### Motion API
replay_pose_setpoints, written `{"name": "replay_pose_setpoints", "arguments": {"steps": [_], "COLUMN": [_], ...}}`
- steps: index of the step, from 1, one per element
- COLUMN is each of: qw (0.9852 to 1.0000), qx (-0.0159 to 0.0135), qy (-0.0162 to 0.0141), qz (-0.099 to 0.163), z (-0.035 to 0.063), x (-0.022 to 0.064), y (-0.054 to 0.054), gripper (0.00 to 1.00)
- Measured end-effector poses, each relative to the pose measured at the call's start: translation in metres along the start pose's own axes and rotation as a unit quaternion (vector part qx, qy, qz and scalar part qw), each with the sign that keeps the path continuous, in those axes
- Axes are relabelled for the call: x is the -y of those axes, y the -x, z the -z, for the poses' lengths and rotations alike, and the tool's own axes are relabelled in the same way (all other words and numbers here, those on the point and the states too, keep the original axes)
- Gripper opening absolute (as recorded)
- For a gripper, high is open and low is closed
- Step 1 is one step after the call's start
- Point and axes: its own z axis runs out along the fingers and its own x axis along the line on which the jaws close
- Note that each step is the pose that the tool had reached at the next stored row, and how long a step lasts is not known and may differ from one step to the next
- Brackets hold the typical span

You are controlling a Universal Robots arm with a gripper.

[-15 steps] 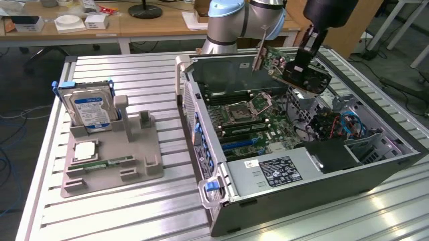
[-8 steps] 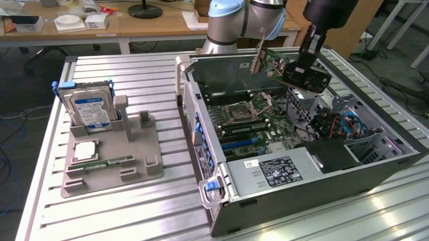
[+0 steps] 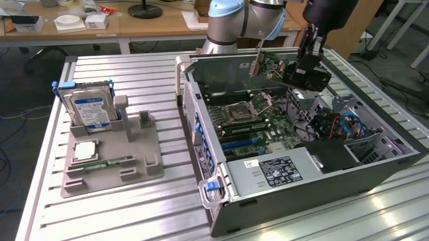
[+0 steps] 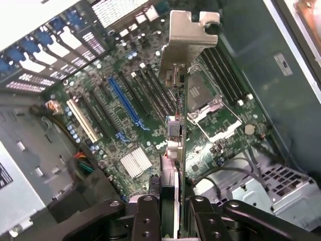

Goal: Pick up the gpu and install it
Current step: 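Insert the gpu into the slot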

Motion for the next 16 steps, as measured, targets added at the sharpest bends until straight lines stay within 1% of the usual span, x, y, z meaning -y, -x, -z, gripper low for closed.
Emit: {"name": "replay_pose_setpoints", "arguments": {"steps": [2, 4, 6, 8, 10, 12, 16], "qw": [0.9999, 0.9995, 0.9988, 0.9978, 0.9965, 0.9948, 0.9904], "qx": [0.0003, 0.0004, 0.0003, 0.0003, 0.0003, 0.0004, 0.0006], "qy": [-0.0003, -0.0003, 0.0001, 0.0006, 0.0008, 0.0008, 0.0010], "qz": [0.013, 0.031, 0.049, 0.066, 0.084, 0.102, 0.138], "z": [-0.0005, -0.0012, -0.0016, -0.0023, -0.0030, -0.0037, -0.0052], "x": [0.0000, 0.0000, 0.0000, 0.0000, 0.0001, 0.0001, 0.0001], "y": [0.0000, -0.0001, -0.0001, -0.0001, -0.0001, -0.0001, -0.0002], "gripper": [0.27, 0.27, 0.27, 0.27, 0.27, 0.27, 0.27]}}
